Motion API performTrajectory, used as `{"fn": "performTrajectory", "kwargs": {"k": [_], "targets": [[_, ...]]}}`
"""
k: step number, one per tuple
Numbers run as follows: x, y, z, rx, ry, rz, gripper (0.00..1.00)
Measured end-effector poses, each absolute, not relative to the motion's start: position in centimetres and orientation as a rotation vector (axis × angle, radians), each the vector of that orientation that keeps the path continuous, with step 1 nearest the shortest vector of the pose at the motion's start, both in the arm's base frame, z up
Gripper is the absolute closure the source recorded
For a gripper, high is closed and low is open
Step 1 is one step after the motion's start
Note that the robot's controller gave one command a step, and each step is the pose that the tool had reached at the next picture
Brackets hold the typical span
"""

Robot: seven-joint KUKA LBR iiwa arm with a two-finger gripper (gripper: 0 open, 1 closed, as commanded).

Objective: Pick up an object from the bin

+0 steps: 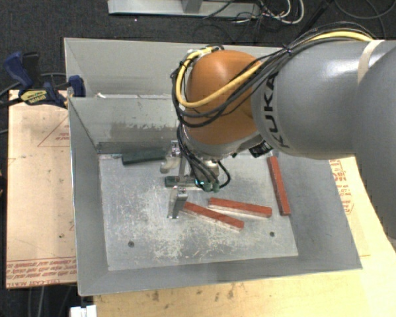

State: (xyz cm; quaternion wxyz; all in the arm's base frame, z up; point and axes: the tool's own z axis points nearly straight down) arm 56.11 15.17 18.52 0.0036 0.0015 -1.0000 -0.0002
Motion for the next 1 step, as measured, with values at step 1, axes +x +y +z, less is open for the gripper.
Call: {"fn": "performTrajectory", "kwargs": {"k": [1], "targets": [[56.30,15.10,18.98,0.001,-3.142,-0.002,0.00]]}}
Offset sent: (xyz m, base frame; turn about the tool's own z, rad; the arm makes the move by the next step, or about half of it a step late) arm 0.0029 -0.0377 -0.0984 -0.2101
